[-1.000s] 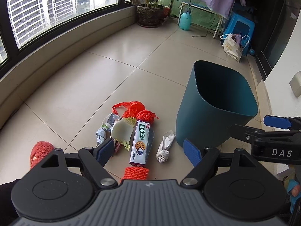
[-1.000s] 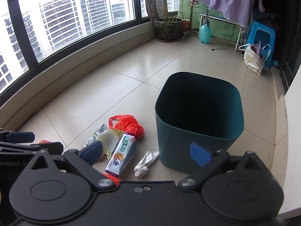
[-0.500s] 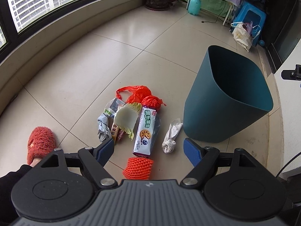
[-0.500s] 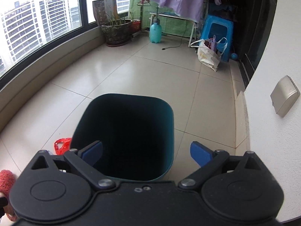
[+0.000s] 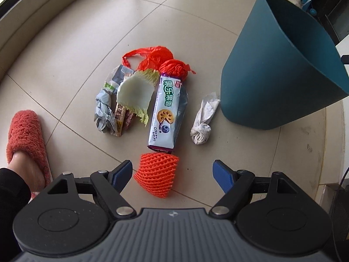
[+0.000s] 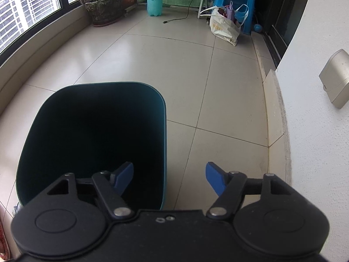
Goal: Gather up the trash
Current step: 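Grasp the orange foam net with the left gripper while the right gripper clamps the bin rim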
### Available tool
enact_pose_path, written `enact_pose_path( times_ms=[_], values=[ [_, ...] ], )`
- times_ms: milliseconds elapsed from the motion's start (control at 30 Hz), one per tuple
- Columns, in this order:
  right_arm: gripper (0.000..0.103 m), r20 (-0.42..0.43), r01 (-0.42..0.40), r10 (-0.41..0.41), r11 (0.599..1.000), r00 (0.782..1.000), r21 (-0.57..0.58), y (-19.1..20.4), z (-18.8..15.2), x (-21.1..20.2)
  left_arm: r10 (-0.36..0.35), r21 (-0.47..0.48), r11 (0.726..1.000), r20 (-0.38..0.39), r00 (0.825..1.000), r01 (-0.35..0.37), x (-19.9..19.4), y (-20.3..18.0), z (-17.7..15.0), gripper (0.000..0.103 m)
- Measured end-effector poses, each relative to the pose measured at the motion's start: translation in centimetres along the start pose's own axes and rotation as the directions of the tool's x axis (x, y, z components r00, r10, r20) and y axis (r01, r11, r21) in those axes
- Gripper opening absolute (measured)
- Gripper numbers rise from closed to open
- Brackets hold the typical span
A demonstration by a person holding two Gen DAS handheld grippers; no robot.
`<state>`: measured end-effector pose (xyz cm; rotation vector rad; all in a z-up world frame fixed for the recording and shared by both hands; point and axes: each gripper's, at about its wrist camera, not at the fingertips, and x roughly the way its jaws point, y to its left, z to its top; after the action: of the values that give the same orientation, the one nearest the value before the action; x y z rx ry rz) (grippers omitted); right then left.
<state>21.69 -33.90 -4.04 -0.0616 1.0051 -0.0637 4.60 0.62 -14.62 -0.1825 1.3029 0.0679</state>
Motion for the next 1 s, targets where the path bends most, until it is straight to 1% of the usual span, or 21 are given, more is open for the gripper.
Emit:
enact_pose_path(
  times_ms=[100, 167, 233, 300, 367, 400, 433, 500, 600, 633, 667, 700, 767, 800, 833, 900, 933, 1000],
  values=[
    [0.061, -0.006, 0.016, -0.016, 1.000, 1.000, -0.020, 0.6, 0.3, 0.7, 0.015, 0.019, 1.000, -0.071, 0.997, -0.013, 3.9, -0.1, -0.1, 0.080],
    [0.054, -0.013, 0.016, -0.016, 1.000, 1.000, -0.004, 0.5, 0.6, 1.2, 0.031, 0.029, 0.999, -0.111, 0.993, -0.028, 6.9, -0.1, -0.3, 0.080],
    [0.050, -0.028, 0.008, -0.007, 1.000, 1.000, 0.009, 0.1, 0.9, 1.6, 0.048, 0.027, 0.999, -0.155, 0.987, -0.044, 9.9, 0.1, -0.5, 0.080],
    [0.050, -0.039, 0.006, -0.005, 1.000, 0.999, 0.017, 0.1, 0.9, 1.9, 0.035, 0.020, 0.999, -0.200, 0.979, -0.032, 12.4, 0.4, -0.8, 0.080],
    [0.050, -0.049, -0.005, 0.006, 1.000, 0.999, 0.013, 0.3, 0.8, 2.2, 0.055, 0.027, 0.998, -0.230, 0.972, -0.050, 14.5, 0.6, -1.3, 0.080],
    [0.050, -0.053, -0.009, 0.009, 1.000, 0.999, 0.008, 0.5, 0.7, 2.3, 0.054, 0.035, 0.998, -0.244, 0.968, -0.047, 15.3, 0.7, -1.6, 0.080],
    [0.050, -0.059, -0.015, 0.015, 1.000, 0.998, -0.001, 0.6, 0.7, 2.6, 0.048, 0.039, 0.998, -0.260, 0.964, -0.039, 16.0, 0.9, -1.7, 0.080],
    [0.050, -0.074, -0.030, 0.029, 0.999, 0.997, -0.024, 1.0, 0.5, 3.0, 0.060, 0.048, 0.998, -0.281, 0.958, -0.049, 17.4, 1.2, -1.9, 0.080],
    [0.049, -0.083, -0.035, 0.031, 0.999, 0.996, -0.042, 1.5, 0.4, 3.4, 0.057, 0.032, 0.998, -0.305, 0.951, -0.050, 18.9, 1.9, -1.9, 0.079],
    [0.048, -0.085, -0.034, 0.030, 0.998, 0.996, -0.045, 1.6, 0.3, 3.5, 0.057, 0.024, 0.998, -0.307, 0.950, -0.052, 19.3, 2.1, -1.8, 0.075],
    [0.046, -0.087, -0.035, 0.031, 0.998, 0.996, -0.044, 1.7, 0.3, 3.5, 0.050, 0.017, 0.999, -0.311, 0.949, -0.047, 19.5, 2.3, -1.8, 0.064],
    [0.044, -0.090, -0.037, 0.033, 0.998, 0.995, -0.042, 1.7, 0.3, 3.6, 0.045, 0.010, 0.999, -0.317, 0.947, -0.044, 19.9, 2.5, -1.8, 0.059],
    [0.036, -0.099, -0.037, 0.032, 0.998, 0.995, -0.043, 1.8, 0.3, 3.7, 0.058, 0.013, 0.998, -0.323, 0.945, -0.057, 20.1, 2.8, -1.9, 0.046],
    [0.035, -0.102, -0.030, 0.025, 0.998, 0.995, -0.048, 1.6, 0.5, 4.0, 0.066, 0.017, 0.998, -0.323, 0.944, -0.064, 20.1, 2.9, -1.9, 0.041],
    [0.034, -0.103, -0.024, 0.018, 0.998, 0.994, -0.054, 1.4, 0.7, 4.3, 0.078, 0.021, 0.997, -0.322, 0.944, -0.075, 20.3, 2.8, -1.8, 0.032],
    [0.032, -0.098, -0.010, 0.003, 0.998, 0.995, -0.068, 1.6, 0.6, 4.4, 0.089, 0.019, 0.996, -0.313, 0.946, -0.087, 20.1, 2.9, -1.7, 0.024],
    [0.030, -0.094, -0.002, -0.005, 0.997, 0.996, -0.073, 1.7, 0.6, 4.5, 0.093, 0.016, 0.996, -0.306, 0.948, -0.093, 19.8, 2.9, -1.6, 0.018],
    [0.026, -0.090, 0.005, -0.012, 0.997, 0.996, -0.075, 1.7, 0.5, 4.5, 0.098, 0.007, 0.995, -0.298, 0.949, -0.101, 19.2, 3.1, -1.3, 0.016]
  ],
)
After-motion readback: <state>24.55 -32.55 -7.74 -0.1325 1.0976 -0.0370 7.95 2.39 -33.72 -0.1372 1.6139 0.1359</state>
